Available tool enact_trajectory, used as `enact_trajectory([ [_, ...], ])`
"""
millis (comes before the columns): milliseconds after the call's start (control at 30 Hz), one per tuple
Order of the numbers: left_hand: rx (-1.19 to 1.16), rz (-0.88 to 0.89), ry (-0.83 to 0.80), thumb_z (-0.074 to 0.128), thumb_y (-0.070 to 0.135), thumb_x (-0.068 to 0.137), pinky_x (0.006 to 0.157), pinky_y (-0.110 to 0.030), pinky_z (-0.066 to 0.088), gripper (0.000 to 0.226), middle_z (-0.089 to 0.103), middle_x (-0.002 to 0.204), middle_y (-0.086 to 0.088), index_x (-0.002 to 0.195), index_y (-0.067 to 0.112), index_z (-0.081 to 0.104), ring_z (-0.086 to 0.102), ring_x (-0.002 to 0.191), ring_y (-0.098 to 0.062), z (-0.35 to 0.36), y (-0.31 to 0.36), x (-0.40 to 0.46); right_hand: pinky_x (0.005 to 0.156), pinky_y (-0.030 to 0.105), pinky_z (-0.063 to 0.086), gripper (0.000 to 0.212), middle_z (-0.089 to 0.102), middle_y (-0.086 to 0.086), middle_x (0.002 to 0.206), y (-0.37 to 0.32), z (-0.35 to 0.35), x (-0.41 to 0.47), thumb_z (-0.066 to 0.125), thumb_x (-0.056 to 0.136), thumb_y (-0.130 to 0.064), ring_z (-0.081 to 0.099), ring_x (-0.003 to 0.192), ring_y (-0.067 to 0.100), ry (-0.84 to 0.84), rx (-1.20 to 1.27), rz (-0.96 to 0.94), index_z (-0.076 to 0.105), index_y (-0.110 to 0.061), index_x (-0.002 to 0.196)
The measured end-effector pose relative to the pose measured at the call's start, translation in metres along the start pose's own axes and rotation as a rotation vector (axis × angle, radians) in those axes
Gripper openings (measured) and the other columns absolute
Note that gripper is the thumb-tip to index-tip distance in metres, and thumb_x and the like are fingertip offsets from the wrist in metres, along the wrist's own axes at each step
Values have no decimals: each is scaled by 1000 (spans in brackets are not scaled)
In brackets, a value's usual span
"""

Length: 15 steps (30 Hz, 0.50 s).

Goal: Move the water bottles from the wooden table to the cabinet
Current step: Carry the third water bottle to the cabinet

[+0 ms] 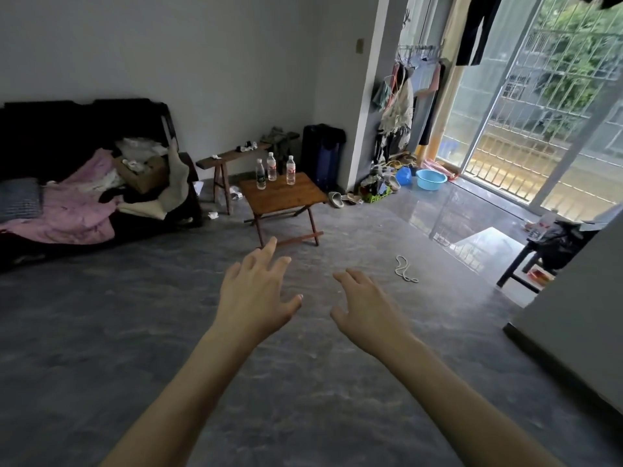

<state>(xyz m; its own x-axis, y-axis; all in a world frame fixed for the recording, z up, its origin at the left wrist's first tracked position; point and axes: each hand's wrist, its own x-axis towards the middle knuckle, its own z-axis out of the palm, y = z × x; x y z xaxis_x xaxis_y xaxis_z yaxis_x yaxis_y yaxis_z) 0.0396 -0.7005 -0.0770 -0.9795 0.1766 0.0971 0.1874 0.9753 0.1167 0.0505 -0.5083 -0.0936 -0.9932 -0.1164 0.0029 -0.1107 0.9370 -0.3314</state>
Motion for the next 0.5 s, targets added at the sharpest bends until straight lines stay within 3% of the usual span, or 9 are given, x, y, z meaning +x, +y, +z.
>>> enact_trajectory([
  [500,2,3,-53,53,62,92,120,-45,24,75,-7,170,0,155,30,28,15,154,-25,18,20,160,107,41,40,57,40,1,151,64,-27,154,55,90,-31,39,137,24,32,55,-14,41,-21,145],
])
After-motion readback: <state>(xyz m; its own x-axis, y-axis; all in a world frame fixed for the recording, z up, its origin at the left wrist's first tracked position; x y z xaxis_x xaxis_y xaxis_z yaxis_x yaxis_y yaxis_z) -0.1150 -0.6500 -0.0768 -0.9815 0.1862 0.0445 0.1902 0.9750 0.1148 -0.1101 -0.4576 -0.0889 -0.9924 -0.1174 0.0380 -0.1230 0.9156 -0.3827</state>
